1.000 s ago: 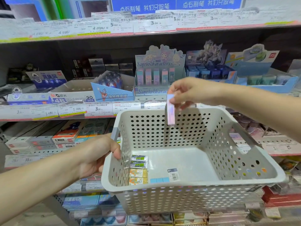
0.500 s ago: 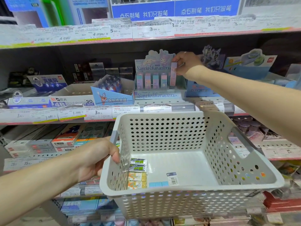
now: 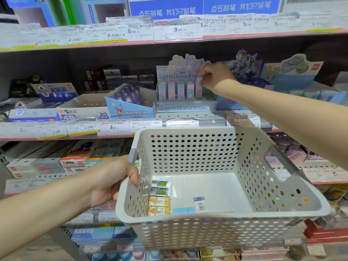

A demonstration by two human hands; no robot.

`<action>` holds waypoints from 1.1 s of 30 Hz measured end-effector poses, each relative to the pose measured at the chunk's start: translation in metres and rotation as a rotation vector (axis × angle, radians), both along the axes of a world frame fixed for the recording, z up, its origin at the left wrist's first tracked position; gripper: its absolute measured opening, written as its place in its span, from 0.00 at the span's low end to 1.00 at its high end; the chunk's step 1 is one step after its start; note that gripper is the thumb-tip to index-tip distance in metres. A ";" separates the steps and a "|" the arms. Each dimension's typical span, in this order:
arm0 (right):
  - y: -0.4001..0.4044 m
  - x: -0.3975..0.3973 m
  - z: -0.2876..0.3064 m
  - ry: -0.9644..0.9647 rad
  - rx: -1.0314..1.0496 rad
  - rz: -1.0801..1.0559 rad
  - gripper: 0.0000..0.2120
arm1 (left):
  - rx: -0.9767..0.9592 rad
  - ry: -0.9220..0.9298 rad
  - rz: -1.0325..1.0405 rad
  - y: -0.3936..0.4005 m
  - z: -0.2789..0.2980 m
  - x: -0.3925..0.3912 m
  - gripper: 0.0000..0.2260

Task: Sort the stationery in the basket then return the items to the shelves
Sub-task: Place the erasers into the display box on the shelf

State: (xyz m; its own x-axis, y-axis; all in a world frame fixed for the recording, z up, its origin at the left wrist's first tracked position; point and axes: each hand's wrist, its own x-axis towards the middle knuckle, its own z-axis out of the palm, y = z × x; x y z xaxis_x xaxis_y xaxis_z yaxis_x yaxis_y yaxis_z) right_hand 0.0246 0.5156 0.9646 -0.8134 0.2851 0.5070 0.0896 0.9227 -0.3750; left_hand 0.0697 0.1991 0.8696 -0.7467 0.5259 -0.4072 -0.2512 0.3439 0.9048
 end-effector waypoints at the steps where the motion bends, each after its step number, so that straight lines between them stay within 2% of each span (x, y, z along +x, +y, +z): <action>1: 0.000 0.001 -0.001 0.006 0.003 -0.006 0.15 | -0.001 0.001 -0.003 0.000 -0.001 0.000 0.39; 4: -0.001 0.005 -0.001 0.008 -0.048 -0.013 0.20 | -0.018 0.007 -0.011 0.000 -0.001 0.000 0.36; 12: 0.001 0.008 0.001 -0.144 -0.028 0.013 0.23 | -0.043 0.009 0.009 0.004 0.002 0.004 0.21; 16: -0.002 0.017 0.004 -0.224 0.061 0.026 0.28 | -0.082 0.009 0.024 0.005 0.003 0.005 0.27; 18: -0.005 0.026 -0.004 -0.118 0.062 0.073 0.30 | -0.081 0.006 0.030 0.005 0.003 0.005 0.29; 19: -0.007 0.030 -0.010 -0.020 0.052 0.102 0.27 | -0.071 0.004 0.031 0.006 0.003 0.005 0.29; 21: -0.020 0.044 -0.022 0.169 0.007 0.154 0.15 | -0.055 0.001 0.030 0.006 0.003 0.004 0.27; 23: -0.039 0.061 -0.035 0.225 -0.071 0.257 0.05 | -0.045 0.003 0.026 0.005 0.002 0.004 0.25; 24: -0.048 0.069 -0.041 0.181 -0.104 0.294 0.07 | -0.040 0.004 0.024 0.004 0.002 0.005 0.25; 26: -0.065 0.085 -0.055 -0.028 -0.141 0.354 0.13 | -0.045 0.016 0.022 0.004 0.001 0.004 0.25; 30: -0.086 0.098 -0.090 -0.762 -0.004 0.422 0.13 | -0.064 0.032 0.012 0.005 0.002 0.004 0.24; 33: -0.094 0.096 -0.128 -1.122 0.078 0.407 0.10 | -0.073 0.029 0.012 0.006 0.002 0.005 0.26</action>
